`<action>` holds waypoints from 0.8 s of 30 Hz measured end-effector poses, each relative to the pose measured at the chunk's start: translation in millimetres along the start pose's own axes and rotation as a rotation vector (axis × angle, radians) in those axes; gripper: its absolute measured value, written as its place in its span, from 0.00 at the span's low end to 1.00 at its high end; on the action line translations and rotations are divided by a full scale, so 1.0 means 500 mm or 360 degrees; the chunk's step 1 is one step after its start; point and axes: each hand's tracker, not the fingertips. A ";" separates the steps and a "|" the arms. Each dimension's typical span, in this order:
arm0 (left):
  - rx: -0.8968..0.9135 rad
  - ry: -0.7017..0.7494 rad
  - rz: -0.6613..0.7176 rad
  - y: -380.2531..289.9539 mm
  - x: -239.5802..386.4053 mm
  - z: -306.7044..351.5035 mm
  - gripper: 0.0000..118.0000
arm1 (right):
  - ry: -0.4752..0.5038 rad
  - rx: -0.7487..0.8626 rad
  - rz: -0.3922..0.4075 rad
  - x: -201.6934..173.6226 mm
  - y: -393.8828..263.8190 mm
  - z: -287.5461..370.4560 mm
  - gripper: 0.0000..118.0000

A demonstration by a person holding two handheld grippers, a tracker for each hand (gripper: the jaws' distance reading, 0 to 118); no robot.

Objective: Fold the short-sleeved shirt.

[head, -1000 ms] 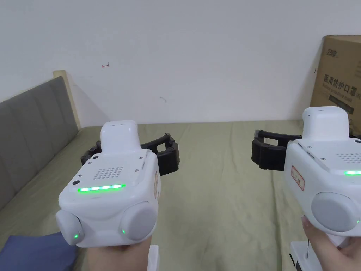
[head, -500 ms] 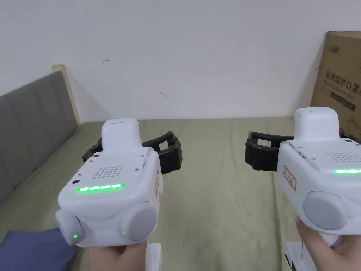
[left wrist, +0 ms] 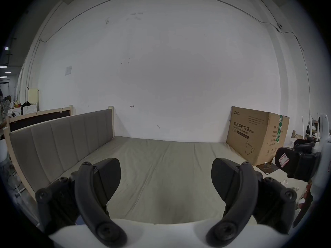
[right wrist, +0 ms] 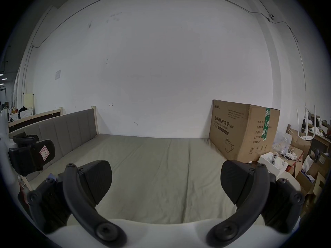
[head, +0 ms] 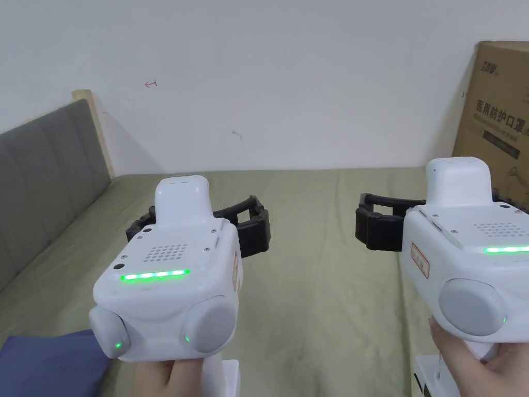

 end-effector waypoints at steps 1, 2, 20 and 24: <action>-0.0005 0.0003 -0.0010 -0.002 0.002 -0.001 0.90 | 0.0001 -0.0002 0.0003 0.000 -0.001 -0.001 1.00; -0.0006 0.0004 -0.0014 -0.004 0.002 -0.001 0.90 | 0.0002 -0.0005 0.0006 -0.001 -0.001 -0.002 1.00; -0.0113 0.0059 -0.0006 0.004 0.006 -0.026 0.90 | 0.0020 -0.0016 0.0012 -0.001 0.007 -0.013 1.00; -0.0126 0.0011 0.0015 0.000 0.003 -0.024 0.90 | 0.0012 -0.0005 0.0033 -0.004 0.010 -0.015 1.00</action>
